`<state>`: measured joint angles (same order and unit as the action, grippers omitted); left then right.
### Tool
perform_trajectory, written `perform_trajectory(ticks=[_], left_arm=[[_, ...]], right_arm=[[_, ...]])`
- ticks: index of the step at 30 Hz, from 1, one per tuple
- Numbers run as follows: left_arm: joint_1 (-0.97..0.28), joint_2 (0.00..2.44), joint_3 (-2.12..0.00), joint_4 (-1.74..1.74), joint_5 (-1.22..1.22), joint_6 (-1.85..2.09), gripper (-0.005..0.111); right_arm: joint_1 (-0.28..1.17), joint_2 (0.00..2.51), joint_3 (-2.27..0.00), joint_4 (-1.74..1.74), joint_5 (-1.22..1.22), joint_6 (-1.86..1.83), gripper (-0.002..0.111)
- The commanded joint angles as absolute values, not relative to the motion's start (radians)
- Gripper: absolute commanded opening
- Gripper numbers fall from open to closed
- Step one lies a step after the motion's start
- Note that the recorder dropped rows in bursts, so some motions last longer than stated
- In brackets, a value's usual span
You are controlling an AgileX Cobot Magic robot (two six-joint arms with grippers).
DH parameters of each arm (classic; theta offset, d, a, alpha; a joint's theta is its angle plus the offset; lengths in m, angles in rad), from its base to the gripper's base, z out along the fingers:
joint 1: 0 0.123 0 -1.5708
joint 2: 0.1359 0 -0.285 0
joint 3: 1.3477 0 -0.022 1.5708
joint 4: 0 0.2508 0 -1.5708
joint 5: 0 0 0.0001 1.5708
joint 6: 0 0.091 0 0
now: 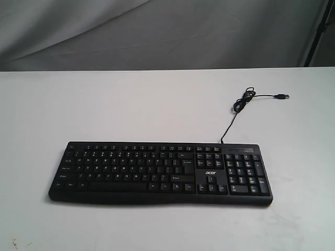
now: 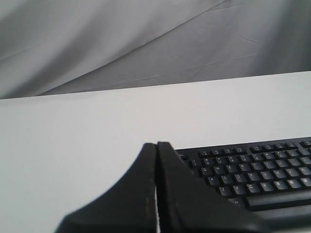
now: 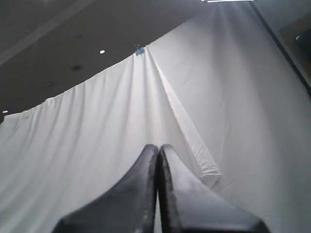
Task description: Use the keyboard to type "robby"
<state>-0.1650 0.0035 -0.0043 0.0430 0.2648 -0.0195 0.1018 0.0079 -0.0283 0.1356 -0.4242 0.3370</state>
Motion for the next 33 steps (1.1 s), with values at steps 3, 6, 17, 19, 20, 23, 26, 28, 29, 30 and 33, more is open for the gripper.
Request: perform_trajectory(ticks=[3, 6, 17, 19, 20, 23, 26, 28, 29, 30, 33], left_arm=[[-0.171, 0.0, 0.0, 0.048, 0.259, -0.022, 0.0], [-0.171, 0.0, 0.0, 0.048, 0.259, -0.022, 0.0], [-0.171, 0.0, 0.0, 0.048, 0.259, -0.022, 0.0], [-0.171, 0.0, 0.0, 0.048, 0.259, -0.022, 0.0], [-0.171, 0.0, 0.0, 0.048, 0.259, -0.022, 0.0], [-0.171, 0.0, 0.0, 0.048, 0.259, -0.022, 0.0], [-0.171, 0.0, 0.0, 0.048, 0.259, -0.022, 0.0], [-0.171, 0.0, 0.0, 0.048, 0.259, -0.022, 0.0], [-0.171, 0.0, 0.0, 0.048, 0.259, -0.022, 0.0], [-0.171, 0.0, 0.0, 0.048, 0.259, -0.022, 0.0], [-0.171, 0.0, 0.0, 0.048, 0.259, -0.022, 0.0]], right_arm=[[0.109, 0.237, -0.246, -0.113, -0.353, 0.458, 0.0], [0.109, 0.506, -0.428, -0.35, -0.364, 0.543, 0.0], [0.199, 1.241, -1.161, -0.543, 0.359, 0.204, 0.0], [0.203, 1.288, -1.221, -0.312, 0.405, -0.06, 0.0], [0.203, 1.313, -1.259, -0.144, 0.452, -0.319, 0.0], [0.199, 1.384, -1.335, 0.321, 0.657, -0.898, 0.0], [0.199, 1.451, -1.395, 0.563, 0.761, -1.112, 0.0], [0.199, 1.51, -1.433, 0.707, 0.74, -1.179, 0.0], [0.199, 1.534, -1.447, 0.749, 0.75, -1.202, 0.0], [0.199, 1.56, -1.46, 0.785, 0.769, -1.219, 0.0], [0.201, 1.632, -1.48, 0.871, 0.863, -1.268, 0.0]])
